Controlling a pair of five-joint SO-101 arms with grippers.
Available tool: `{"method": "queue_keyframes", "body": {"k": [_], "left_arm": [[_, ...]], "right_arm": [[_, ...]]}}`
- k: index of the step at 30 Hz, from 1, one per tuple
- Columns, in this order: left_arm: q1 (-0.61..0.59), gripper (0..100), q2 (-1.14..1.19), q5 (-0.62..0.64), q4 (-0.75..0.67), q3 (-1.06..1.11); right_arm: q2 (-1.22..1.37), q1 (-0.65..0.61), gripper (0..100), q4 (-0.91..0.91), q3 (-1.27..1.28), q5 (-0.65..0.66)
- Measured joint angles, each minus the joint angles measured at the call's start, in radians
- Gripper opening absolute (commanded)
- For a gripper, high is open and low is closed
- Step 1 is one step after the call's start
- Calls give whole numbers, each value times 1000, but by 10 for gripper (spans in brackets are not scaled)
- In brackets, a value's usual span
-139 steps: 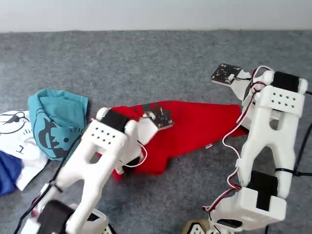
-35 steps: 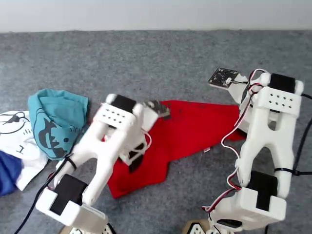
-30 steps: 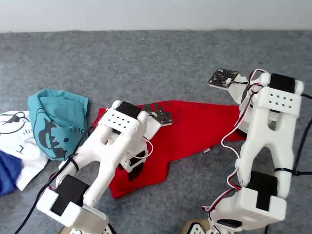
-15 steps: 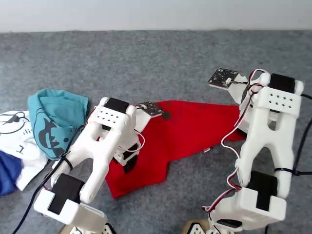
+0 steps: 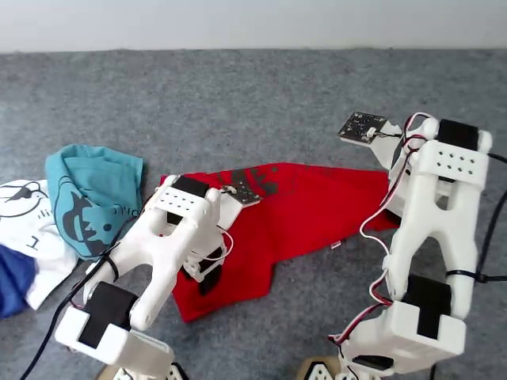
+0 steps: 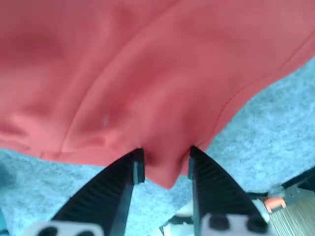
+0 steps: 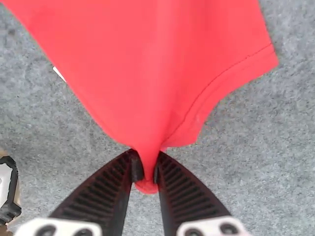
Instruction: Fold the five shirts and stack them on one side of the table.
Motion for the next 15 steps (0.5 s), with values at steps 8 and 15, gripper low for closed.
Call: {"method": "queue_keyframes", "body": {"k": [8,15], "left_arm": [[0,24,68,0,-28,0],[3,13,190,0,-15,-31]], "right_arm": [[0,-5,9,0,0,0],[0,-5,9,3,-2,-8]]}}
